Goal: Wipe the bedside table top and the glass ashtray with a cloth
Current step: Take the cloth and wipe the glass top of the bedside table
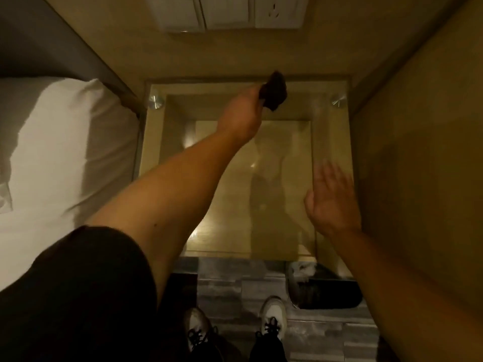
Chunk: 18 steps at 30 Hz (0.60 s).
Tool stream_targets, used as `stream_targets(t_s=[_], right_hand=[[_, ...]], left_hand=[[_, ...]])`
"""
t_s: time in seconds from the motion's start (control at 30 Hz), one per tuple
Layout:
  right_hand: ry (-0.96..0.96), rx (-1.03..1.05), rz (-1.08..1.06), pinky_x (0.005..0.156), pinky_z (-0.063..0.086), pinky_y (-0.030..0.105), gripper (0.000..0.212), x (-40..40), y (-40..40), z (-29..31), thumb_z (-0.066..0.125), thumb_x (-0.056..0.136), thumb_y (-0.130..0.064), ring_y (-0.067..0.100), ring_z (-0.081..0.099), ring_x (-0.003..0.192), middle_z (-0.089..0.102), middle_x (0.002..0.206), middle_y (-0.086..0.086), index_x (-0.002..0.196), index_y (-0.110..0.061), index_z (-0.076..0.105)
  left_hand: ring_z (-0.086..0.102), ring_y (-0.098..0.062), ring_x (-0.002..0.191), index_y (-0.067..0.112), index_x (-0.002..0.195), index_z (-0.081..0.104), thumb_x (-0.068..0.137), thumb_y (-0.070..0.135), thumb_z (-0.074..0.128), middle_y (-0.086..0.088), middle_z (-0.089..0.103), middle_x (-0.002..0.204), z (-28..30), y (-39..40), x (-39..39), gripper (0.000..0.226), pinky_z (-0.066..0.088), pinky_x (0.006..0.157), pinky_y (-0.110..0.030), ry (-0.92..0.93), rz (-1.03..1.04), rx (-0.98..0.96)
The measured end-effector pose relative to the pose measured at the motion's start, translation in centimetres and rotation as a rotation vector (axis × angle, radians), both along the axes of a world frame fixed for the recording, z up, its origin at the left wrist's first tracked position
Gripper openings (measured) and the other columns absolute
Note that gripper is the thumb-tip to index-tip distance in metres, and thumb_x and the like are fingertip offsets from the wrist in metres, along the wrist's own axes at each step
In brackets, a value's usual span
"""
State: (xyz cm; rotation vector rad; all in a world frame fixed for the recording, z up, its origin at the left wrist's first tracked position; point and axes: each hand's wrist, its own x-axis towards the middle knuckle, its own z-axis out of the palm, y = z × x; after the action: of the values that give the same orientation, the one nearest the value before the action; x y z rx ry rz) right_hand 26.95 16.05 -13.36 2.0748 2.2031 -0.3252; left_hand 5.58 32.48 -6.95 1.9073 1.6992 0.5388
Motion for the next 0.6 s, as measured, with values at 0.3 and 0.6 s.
stream_targets(t_s=[0.3, 0.6], right_hand=[[-0.064, 0.022, 0.022, 0.118, 0.007, 0.044, 0.064, -0.1, -0.2, -0.2, 0.018, 0.093, -0.042, 0.027, 0.012, 0.146, 0.02, 0.157, 0.014, 0.147, -0.008, 0.018], [-0.046, 0.016, 0.005, 0.118, 0.01, 0.045, 0.065, -0.3, -0.3, 0.4, 0.023, 0.09, -0.038, 0.027, 0.014, 0.146, 0.022, 0.157, 0.014, 0.148, -0.009, 0.024]], left_hand=[[0.03, -0.028, 0.139, 0.009, 0.145, 0.033, 0.1, 0.018, 0.037, -0.013, 0.029, 0.154, -5.6, 5.5, 3.0, 0.046, 0.022, 0.113, -0.037, 0.386, -0.269, 0.053], [0.031, -0.027, 0.138, 0.013, 0.144, 0.036, 0.096, 0.015, 0.046, -0.01, 0.035, 0.151, -5.8, -2.5, 2.0, 0.049, 0.02, 0.114, -0.04, 0.361, -0.33, 0.106]])
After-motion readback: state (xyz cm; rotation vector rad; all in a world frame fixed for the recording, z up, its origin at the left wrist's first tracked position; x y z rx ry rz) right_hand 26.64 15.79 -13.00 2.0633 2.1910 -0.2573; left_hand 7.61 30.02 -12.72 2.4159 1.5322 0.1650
